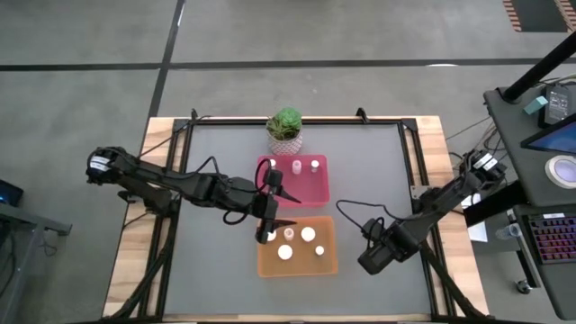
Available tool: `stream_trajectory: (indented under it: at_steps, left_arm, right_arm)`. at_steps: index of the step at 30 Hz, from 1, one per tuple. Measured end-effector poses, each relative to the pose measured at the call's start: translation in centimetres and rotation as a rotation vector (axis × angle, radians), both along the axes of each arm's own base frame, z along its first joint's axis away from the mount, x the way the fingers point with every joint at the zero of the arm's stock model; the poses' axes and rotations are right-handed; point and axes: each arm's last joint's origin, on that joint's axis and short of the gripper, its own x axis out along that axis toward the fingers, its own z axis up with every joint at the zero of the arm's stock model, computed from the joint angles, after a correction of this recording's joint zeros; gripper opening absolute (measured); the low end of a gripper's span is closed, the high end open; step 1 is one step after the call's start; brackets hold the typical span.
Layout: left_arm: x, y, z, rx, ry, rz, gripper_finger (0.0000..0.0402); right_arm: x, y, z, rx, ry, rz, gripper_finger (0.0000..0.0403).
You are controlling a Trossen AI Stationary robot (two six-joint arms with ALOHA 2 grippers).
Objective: Pick and place medicine bottles into bin by pill shape (circle, oval)
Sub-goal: Put the blue tablet bottle into the pink bin
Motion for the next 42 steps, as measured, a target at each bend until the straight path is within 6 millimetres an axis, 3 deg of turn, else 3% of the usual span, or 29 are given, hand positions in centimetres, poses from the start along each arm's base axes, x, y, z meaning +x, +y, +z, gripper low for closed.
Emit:
stream_trajectory:
  at_steps: [28,42]
  left_arm:
    - [0.0,0.0,0.0,-0.001,0.001,0.000,0.0244]
    - [0.0,0.0,0.0,-0.001,0.000,0.000,0.0244]
  right_arm:
    - [-0.1,-0.3,-1.4,-0.022,-0.035,0.011,0.0243]
    - [-0.1,-0.2,-1.6,-0.011,-0.049,0.010,0.0138]
